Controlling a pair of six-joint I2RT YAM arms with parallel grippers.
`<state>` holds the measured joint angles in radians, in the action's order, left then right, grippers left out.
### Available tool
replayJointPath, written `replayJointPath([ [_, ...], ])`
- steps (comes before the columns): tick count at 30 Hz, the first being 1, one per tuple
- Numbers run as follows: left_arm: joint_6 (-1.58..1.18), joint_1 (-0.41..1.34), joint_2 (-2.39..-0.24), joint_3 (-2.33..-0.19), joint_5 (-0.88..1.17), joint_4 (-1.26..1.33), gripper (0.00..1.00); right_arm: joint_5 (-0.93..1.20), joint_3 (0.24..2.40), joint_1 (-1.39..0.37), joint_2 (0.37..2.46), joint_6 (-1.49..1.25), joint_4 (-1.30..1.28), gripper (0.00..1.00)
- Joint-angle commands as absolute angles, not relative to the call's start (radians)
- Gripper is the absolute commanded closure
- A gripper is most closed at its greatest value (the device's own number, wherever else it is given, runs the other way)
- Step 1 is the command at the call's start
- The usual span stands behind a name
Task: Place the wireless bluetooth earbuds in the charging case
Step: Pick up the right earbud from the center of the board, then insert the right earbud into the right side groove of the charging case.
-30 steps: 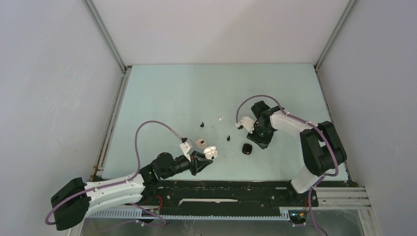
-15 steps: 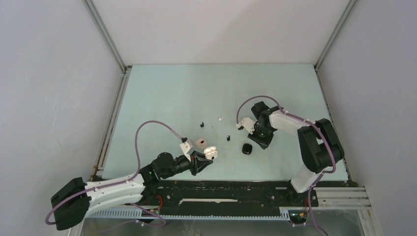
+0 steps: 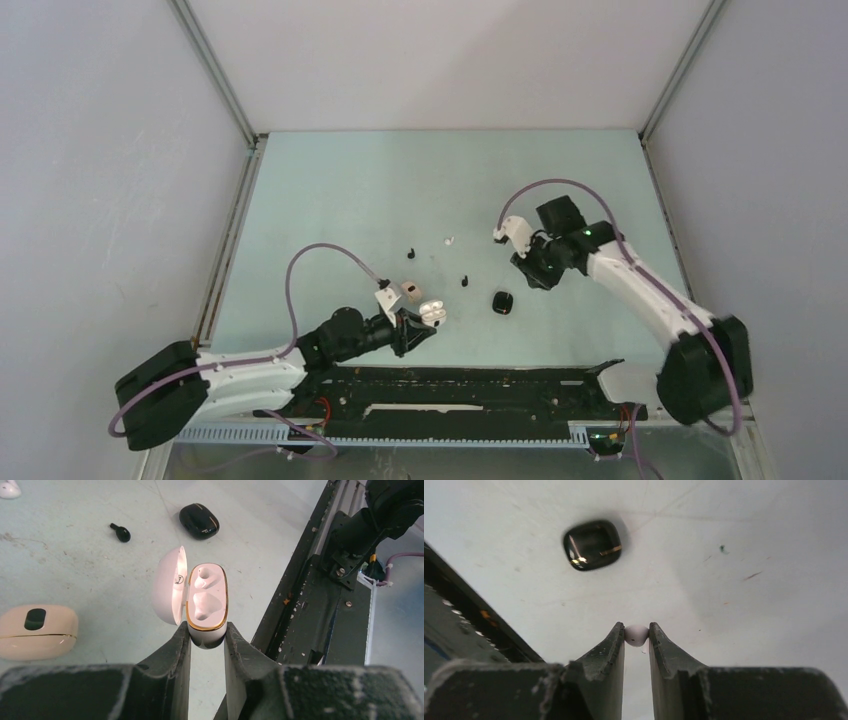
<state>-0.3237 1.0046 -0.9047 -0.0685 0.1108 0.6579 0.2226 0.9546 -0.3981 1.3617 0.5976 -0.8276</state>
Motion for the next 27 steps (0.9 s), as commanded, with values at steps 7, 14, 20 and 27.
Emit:
replayJointPath([
  [7,-0.28,1.0,-1.142,-0.29,0.072,0.871,1.0,0.438,0.997,-0.398,0.989,0.3,-0.592,1.0],
  [14,-0.229,1.0,-1.214,-0.41,0.021,0.871,1.0,0.493,1.107,-0.374,0.969,0.22,-0.527,1.0],
  [20,-0.21,1.0,-1.245,-0.476,0.003,0.871,1.0,0.597,1.209,-0.364,0.966,0.219,-0.515,1.0],
  [27,-0.164,1.011,-1.228,-0.522,-0.024,0.87,1.0,0.54,1.171,-0.437,0.845,0.07,-0.448,1.0],
])
